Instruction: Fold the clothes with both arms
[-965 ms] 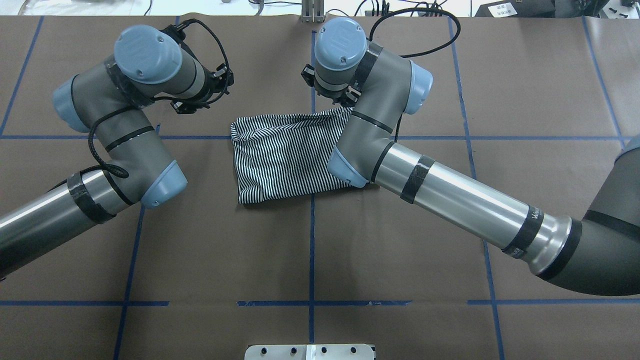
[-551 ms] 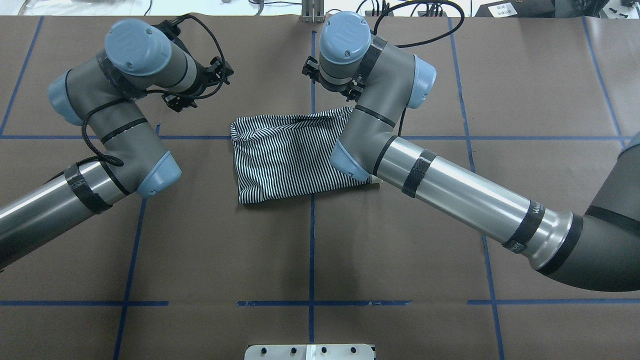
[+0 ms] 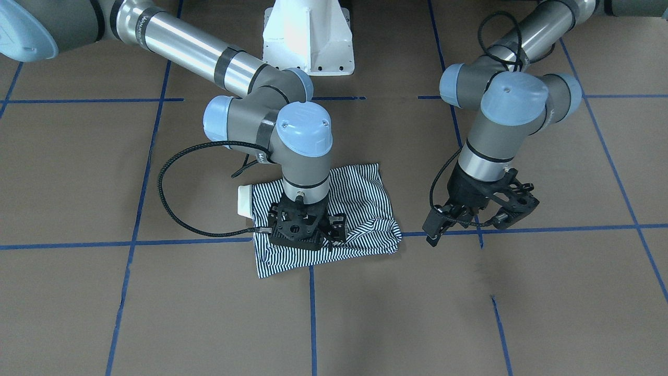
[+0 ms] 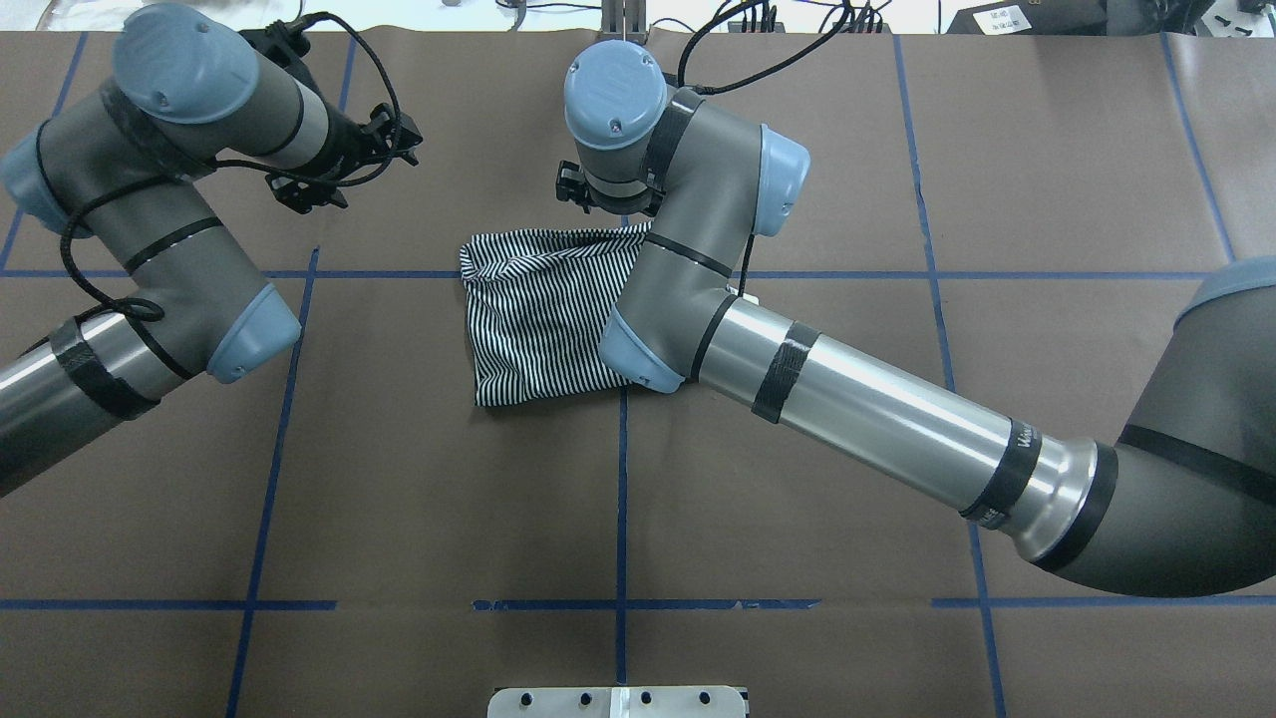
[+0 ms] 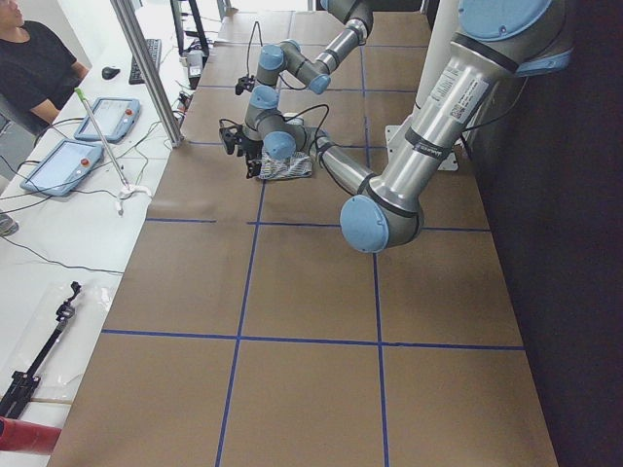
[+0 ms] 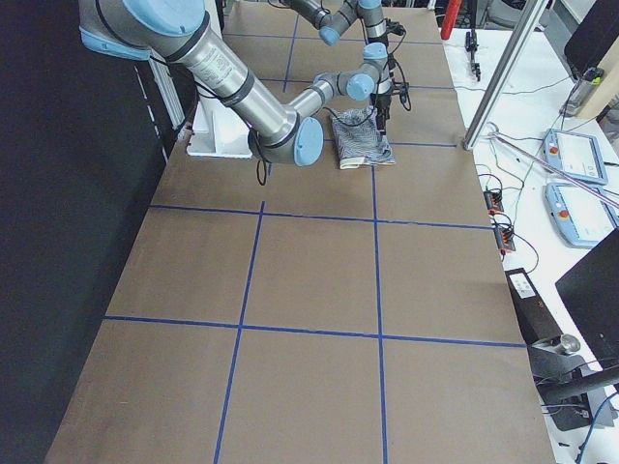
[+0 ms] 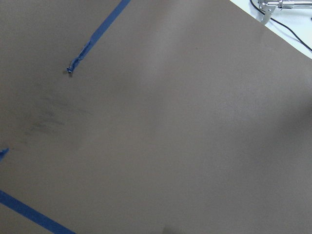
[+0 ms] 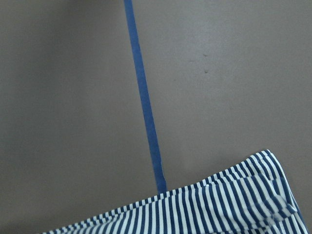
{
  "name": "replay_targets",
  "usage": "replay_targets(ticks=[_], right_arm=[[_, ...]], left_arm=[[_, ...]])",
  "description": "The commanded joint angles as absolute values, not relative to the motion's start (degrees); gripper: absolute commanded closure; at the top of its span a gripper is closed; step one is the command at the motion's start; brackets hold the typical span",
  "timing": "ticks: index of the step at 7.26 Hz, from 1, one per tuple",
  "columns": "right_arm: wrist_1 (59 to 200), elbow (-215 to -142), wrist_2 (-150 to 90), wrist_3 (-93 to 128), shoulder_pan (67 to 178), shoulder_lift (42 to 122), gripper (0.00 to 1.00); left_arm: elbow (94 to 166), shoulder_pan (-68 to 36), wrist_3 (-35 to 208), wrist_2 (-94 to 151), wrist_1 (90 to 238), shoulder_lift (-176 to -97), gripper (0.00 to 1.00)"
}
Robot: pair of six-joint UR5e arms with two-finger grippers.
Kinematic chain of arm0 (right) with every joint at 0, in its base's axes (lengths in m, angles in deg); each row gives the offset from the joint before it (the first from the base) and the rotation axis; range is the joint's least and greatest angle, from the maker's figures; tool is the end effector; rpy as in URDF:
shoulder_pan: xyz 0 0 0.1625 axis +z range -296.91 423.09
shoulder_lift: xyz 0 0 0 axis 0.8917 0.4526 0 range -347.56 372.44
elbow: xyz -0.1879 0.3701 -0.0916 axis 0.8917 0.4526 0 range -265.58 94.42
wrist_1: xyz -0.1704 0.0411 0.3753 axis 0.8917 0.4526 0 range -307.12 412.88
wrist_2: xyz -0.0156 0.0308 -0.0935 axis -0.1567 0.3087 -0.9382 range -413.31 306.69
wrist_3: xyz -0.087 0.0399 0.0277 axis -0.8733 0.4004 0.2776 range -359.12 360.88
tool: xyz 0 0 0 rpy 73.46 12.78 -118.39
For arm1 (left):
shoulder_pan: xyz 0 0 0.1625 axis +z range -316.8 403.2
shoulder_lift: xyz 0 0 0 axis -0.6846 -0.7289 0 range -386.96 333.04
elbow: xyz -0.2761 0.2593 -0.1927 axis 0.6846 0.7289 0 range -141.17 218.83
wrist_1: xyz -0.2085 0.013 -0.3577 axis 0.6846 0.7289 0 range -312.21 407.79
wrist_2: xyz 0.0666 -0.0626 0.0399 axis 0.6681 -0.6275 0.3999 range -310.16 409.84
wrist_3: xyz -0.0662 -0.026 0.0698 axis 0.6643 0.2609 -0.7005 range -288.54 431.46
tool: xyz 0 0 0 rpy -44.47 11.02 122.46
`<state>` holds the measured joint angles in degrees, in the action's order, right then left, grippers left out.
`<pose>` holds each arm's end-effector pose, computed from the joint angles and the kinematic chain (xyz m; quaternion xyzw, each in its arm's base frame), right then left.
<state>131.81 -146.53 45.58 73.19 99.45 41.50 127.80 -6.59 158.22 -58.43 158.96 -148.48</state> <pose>-0.6102 -0.5957 0.1659 0.1017 -0.3580 0.1225 0.9200 0.3715 -0.5976 0.3062 0.0642 0.4488 -0.2876 0.8436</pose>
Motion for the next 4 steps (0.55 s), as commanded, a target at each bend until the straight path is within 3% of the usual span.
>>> replay_targets(ticks=[1,4], right_arm=[[135.5,-145.3,42.9,62.0,97.6,40.7,0.00],[135.2,-142.5,39.9,60.4,96.8,41.0,0.00]], left_arm=[[128.6,-7.3,157.3,-59.4,159.0,-147.5,0.00],[128.6,-7.8,157.2,-59.3,159.0,-147.5,0.00]])
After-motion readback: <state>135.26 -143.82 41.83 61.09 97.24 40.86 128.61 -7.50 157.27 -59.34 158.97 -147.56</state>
